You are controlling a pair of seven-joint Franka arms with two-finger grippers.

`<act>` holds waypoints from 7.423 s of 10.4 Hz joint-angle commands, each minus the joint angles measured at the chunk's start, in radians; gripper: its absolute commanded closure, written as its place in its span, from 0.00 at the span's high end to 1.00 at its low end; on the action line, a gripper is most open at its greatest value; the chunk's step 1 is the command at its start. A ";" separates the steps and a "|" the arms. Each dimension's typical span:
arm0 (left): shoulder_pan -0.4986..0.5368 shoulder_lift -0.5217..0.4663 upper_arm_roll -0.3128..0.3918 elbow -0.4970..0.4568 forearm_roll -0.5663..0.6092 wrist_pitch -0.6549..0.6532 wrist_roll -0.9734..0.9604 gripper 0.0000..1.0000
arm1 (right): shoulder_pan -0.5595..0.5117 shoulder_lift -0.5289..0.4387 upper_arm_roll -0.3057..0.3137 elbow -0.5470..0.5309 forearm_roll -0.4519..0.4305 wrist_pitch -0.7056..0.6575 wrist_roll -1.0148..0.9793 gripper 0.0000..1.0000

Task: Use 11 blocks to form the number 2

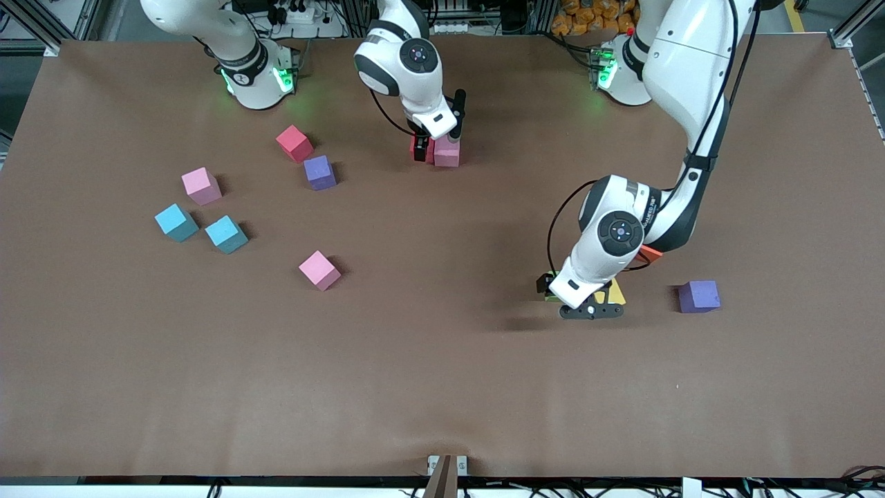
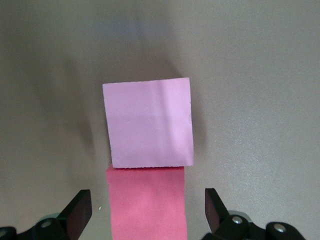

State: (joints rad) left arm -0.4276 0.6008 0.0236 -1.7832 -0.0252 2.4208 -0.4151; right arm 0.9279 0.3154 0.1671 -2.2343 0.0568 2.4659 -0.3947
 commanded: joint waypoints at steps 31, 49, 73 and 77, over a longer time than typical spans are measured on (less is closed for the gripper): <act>-0.019 -0.143 -0.111 -0.163 0.054 -0.092 0.576 0.40 | -0.549 0.177 -0.158 0.286 -0.025 -0.061 0.011 1.00; -0.083 -0.331 -0.456 -0.601 0.290 0.184 0.699 0.23 | -0.452 0.162 -0.155 0.407 -0.023 -0.145 0.281 0.22; -0.160 -0.228 -0.499 -0.573 0.399 0.244 0.684 0.24 | -0.363 0.191 -0.084 0.449 -0.002 -0.134 0.853 0.26; -0.161 -0.220 -0.498 -0.558 0.390 0.244 0.682 0.24 | -0.363 0.191 -0.084 0.449 -0.003 -0.134 0.853 0.26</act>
State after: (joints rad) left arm -0.5844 0.3613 -0.4762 -2.3586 0.3548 2.6508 0.2755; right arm 0.5559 0.4924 0.0847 -1.8108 0.0449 2.3394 0.4417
